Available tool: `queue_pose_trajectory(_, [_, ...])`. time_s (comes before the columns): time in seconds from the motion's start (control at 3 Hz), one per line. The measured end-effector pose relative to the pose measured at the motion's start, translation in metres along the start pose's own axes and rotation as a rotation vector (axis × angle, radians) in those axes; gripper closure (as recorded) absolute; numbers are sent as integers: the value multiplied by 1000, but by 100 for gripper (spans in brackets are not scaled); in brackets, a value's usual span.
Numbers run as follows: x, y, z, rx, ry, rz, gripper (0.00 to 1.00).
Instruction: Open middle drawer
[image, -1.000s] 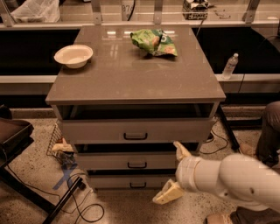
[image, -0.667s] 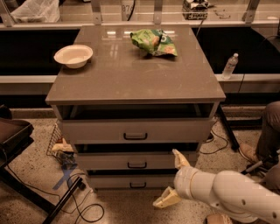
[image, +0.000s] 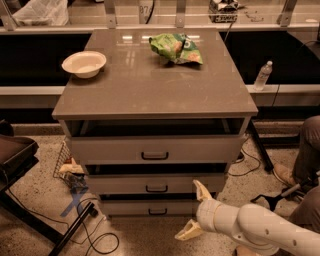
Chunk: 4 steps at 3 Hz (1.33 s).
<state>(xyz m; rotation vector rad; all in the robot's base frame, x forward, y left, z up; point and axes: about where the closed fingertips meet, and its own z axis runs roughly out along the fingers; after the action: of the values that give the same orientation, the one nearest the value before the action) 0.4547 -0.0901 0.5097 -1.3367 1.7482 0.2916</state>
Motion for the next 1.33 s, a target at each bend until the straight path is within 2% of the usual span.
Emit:
queue_pose_trajectory(0.33, [4,5,6,-10,-6,12,0])
queue_pose_trajectory(0.67, [0,-1,11,2,64,-50,0])
queue_pose_trajectory(1.0, [12,-20,23,6,171,-155,0])
queue_pose_trajectory(1.33, [34,-43,36,2,273,-226,0])
